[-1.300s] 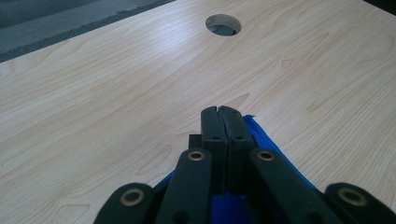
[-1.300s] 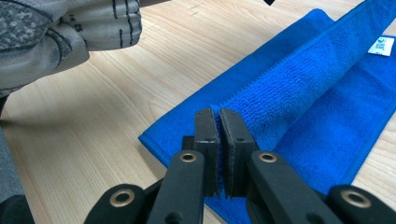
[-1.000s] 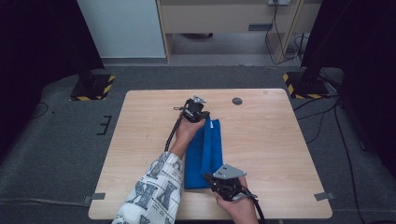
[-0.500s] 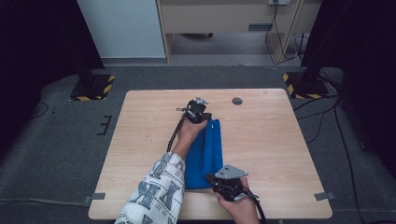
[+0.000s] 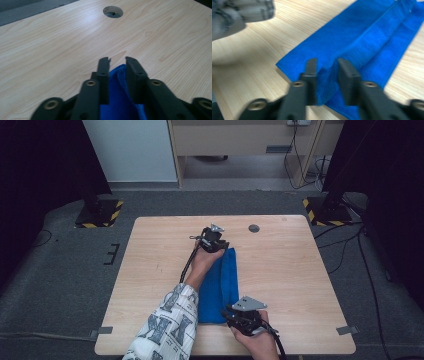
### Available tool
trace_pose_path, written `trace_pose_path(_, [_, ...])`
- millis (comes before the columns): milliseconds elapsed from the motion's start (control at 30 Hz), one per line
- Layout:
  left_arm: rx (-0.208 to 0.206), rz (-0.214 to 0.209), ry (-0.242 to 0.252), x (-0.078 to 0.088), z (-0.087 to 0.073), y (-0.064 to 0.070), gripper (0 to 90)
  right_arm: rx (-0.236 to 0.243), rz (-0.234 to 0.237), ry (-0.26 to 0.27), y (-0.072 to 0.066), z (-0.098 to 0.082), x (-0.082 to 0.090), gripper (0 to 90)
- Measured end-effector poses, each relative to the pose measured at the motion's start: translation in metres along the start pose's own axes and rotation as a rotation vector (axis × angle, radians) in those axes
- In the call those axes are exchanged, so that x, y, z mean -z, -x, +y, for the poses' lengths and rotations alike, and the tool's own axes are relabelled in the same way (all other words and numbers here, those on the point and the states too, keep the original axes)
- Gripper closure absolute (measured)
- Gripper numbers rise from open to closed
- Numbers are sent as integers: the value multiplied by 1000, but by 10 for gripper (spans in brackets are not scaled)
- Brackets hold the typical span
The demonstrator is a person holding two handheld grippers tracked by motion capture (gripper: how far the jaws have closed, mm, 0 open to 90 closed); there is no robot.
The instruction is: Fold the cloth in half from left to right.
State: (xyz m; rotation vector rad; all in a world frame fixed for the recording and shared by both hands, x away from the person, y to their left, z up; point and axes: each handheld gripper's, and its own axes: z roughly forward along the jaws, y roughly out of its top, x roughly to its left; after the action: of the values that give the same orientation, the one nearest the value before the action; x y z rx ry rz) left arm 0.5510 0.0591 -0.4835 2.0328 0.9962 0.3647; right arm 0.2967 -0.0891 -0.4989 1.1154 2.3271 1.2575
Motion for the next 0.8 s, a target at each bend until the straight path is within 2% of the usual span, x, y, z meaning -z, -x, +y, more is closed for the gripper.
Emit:
trace_pose_path(200, [-14,-6,29,5,2,3,593,-16,-36,-2,6,0,2,474])
trace_pose_path(300, [-25,-7,32,9,3,4,546,-10,-60,-4,10,-1,2,430])
trace_pose_path(500, [-27,-5,33,16,3,3,423,-22,-68,-12,17,-1,2,325])
trace_pose_path(600, [-7,-10,36,21,-1,0,342,-10,-76,-17,19,-1,0,264])
trace_pose_path(700, [-26,-4,29,26,-4,-1,317,-6,-82,-19,21,1,-2,226])
trace_pose_path(800, [-21,-5,14,32,-6,-3,256,-4,-78,-15,23,7,-5,182])
